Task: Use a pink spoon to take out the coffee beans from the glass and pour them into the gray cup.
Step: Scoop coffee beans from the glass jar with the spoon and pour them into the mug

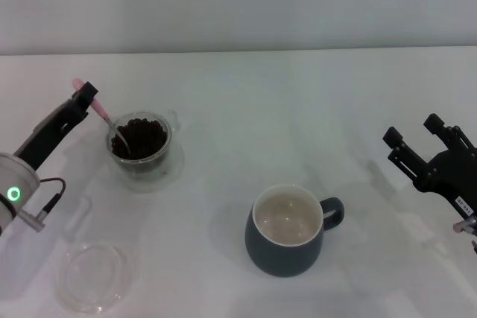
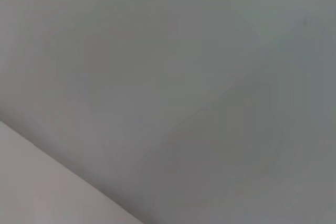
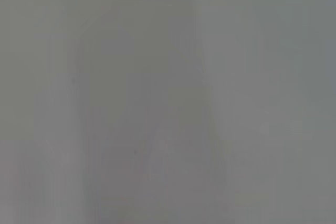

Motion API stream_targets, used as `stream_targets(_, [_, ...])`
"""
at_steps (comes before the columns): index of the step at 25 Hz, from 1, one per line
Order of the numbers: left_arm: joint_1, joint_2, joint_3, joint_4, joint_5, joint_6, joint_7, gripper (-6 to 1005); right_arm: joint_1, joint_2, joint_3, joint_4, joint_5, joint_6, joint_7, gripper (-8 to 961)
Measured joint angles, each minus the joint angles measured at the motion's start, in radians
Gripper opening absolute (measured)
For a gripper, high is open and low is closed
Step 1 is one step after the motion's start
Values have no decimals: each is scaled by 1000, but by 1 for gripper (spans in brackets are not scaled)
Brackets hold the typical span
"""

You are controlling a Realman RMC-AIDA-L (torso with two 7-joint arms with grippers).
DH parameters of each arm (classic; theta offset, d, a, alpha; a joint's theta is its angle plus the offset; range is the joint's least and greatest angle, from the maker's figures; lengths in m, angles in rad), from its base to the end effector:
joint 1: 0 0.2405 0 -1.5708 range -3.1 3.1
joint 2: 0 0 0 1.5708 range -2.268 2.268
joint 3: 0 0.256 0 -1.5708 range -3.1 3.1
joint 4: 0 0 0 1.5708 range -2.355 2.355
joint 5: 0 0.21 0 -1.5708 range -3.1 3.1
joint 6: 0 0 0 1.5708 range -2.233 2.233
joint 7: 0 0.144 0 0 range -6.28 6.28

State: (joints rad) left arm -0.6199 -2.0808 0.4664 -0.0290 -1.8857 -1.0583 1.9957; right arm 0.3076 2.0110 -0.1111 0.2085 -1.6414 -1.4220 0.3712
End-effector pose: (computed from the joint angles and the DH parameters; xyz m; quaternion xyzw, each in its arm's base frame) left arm -0.3015 0.3631 -0.0448 -0.6465 -0.5163 -0.4369 0.3530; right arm 0.3436 0.2506 -0.0303 -0.7371 0.2802 0.3674 0.4932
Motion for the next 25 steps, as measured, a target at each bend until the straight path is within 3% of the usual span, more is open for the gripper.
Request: stream_targets(25, [19,4,4,64,0,-5,-314,132,7,0,7,0,8,10,0,852])
